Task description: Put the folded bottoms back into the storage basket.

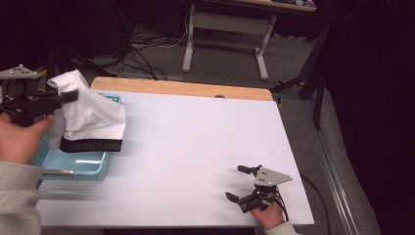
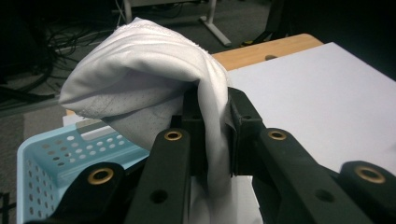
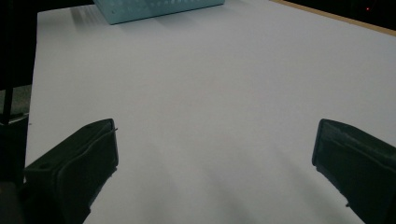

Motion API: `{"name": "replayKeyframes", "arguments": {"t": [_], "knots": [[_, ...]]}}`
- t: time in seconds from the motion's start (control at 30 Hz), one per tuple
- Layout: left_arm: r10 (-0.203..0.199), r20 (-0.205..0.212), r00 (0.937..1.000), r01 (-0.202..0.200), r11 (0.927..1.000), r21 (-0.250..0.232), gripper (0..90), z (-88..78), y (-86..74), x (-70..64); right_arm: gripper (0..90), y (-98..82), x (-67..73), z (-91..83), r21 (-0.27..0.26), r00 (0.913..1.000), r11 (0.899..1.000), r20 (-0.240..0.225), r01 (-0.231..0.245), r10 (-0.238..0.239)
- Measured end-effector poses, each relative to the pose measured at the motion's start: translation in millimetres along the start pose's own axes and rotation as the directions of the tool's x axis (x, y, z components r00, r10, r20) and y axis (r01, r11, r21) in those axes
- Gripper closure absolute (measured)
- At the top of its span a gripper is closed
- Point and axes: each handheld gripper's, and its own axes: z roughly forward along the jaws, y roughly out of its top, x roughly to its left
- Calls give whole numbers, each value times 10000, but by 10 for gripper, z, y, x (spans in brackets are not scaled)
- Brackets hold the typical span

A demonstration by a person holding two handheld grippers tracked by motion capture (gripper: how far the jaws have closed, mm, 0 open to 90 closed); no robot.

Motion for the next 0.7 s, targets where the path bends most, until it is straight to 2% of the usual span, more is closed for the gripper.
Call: {"name": "replayKeyframes", "arguments": {"t": [0.13, 0.33, 0.7], "knots": [[97, -103, 9999, -96, 9999, 86, 797, 73, -21, 74, 10, 0, -2, 0, -6, 10000, 10000, -2, -4, 4], [-99, -327, 9994, 115, 9987, 487, 796, 192, -84, 221, 11, -1, -2, 1, -13, 10000, 10000, -7, -28, 28], [-277, -546, 9981, 328, 9948, 964, 796, 254, -189, 369, 10, -1, -2, 4, 13, 10000, 10000, 3, -39, 39]]}}
